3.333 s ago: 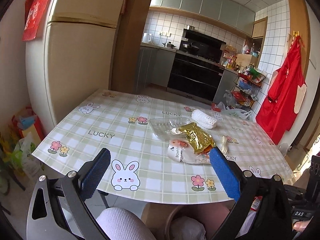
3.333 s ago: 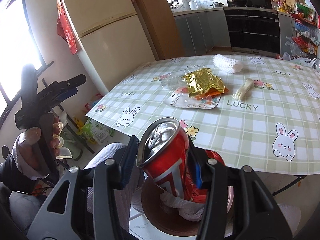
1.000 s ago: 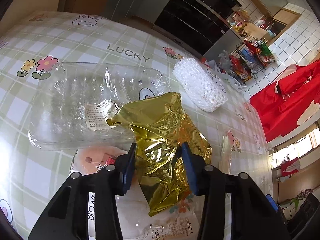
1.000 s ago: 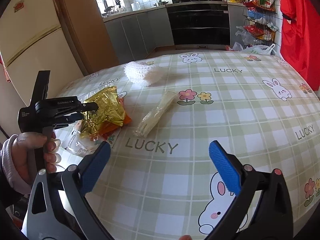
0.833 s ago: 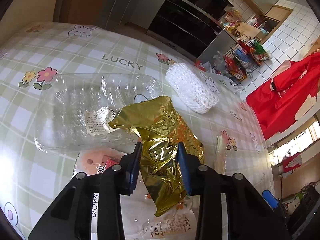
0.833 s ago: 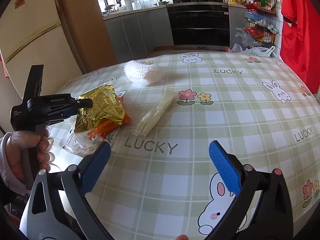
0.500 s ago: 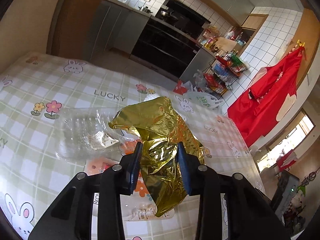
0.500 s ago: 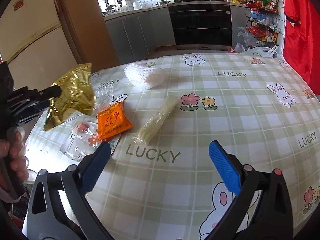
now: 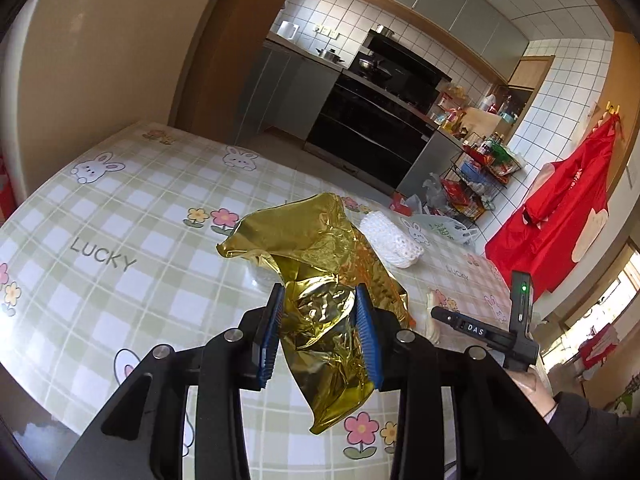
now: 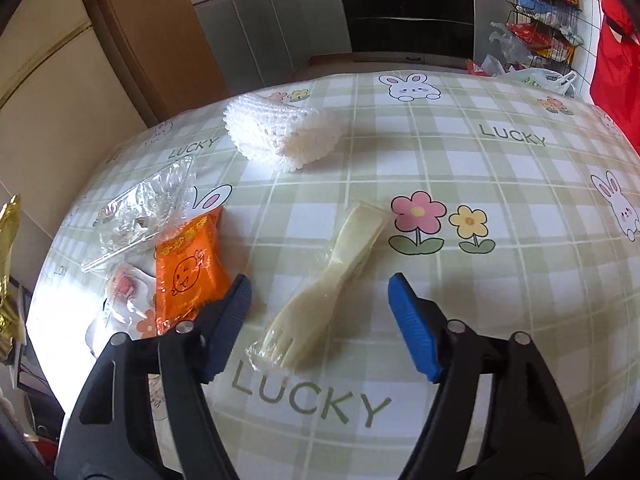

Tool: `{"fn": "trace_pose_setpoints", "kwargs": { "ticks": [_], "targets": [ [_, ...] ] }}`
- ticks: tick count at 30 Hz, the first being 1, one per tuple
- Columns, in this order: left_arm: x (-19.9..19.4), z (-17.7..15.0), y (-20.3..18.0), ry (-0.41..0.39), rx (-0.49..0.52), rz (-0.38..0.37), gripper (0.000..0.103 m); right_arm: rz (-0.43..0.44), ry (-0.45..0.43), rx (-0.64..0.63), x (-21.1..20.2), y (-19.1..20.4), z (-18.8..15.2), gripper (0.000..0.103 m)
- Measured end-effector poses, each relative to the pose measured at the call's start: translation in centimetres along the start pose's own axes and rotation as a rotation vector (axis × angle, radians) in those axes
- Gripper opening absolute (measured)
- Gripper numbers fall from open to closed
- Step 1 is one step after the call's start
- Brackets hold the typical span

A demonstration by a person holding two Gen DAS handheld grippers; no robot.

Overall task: Collect trash
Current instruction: 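Lift the gold foil with the left gripper while the right grasps the white plastic fork, then carry the fork over the bin and open the right gripper while the left holds the foil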

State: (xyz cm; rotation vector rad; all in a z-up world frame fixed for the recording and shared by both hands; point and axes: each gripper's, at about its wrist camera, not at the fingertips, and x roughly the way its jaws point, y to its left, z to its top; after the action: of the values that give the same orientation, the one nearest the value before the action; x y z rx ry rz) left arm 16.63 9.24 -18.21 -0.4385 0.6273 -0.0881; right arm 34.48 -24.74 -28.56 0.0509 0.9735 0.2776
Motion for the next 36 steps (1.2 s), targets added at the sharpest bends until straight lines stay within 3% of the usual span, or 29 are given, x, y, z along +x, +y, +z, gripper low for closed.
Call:
{"fn": "trace_pose_setpoints", "kwargs": {
  "ticks": [2, 7, 9, 15, 25, 36],
  "targets": [
    [-0.5, -0.1, 0.6, 0.004, -0.006, 0.007, 0.034, -0.025, 0.02, -0.014, 0.9, 0.4, 0.3, 0.06],
    [-1.1, -0.4, 0.9, 0.009, -0.001, -0.012, 0.034, -0.053, 0.058, -0.013, 1.5, 0.7, -0.1, 0.031],
    [-1.2, -0.6, 0.7, 0.014, 0.003, -0.029, 0.034, -0.064, 0.06, -0.027, 1.2, 0.8, -0.4, 0.024],
    [-1.6, -1.0, -0.8, 0.026, 0.011, -0.084, 0.034, -0.027, 0.019, 0.021, -1.9, 0.1, -1.8, 0.018],
    [-4.2, -1.3, -2.2, 0.007, 0.033, -0.111, 0.034, 0.069, -0.102, 0.075, -9.5, 0.4, -4.5, 0.018],
    [-8.8, -1.8, -2.6, -0.041, 0.048, -0.108, 0.034, 0.157, -0.272, -0.042, -21.5, 4.5, -8.9, 0.018]
  ]
}}
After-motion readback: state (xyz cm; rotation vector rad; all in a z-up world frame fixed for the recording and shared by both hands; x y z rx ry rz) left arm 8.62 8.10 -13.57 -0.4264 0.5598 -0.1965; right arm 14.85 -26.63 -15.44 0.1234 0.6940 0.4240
